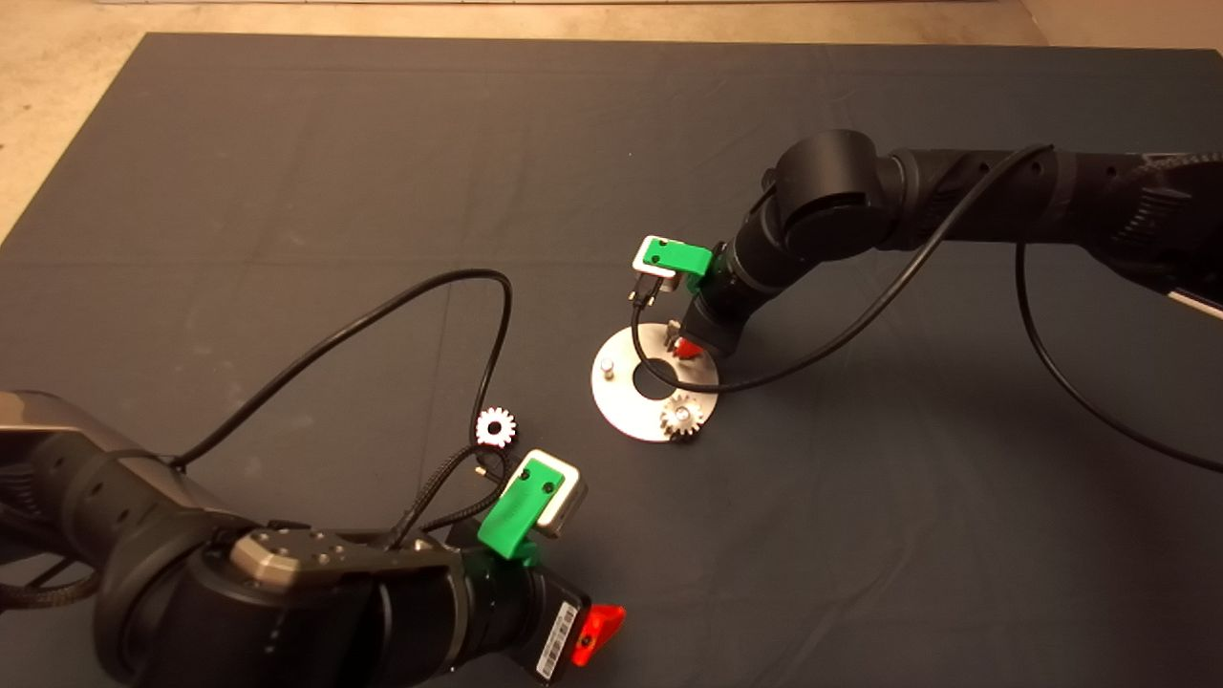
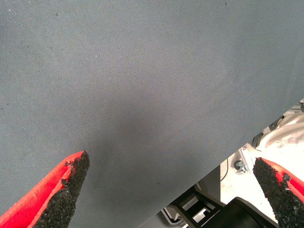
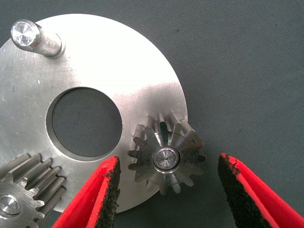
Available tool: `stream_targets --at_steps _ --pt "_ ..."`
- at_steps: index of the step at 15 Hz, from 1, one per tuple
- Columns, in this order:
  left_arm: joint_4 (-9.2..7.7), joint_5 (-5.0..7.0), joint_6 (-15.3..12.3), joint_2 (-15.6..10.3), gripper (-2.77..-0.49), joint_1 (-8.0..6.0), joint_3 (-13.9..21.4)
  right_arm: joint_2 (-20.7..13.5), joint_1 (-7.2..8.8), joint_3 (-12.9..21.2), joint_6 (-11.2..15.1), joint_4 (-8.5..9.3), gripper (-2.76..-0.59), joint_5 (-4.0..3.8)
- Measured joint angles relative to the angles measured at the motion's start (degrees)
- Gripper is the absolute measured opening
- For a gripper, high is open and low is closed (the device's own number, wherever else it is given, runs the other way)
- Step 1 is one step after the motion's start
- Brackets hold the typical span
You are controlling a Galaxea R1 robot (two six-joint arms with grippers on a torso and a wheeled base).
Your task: Install three planetary gears onto the carrier pins
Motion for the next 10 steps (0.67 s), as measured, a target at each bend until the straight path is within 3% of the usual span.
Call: stream_targets --at_steps 8,10 --pt "0.02 0.02 0.0 0.0 -0.77 0.00 0.0 0.0 -0.04 0.0 0.0 0.00 -1.33 0.63" --pt "0.04 0.01 0.0 0.0 -0.77 0.00 0.0 -0.2 -0.04 0.0 0.0 0.00 -1.29 1.31"
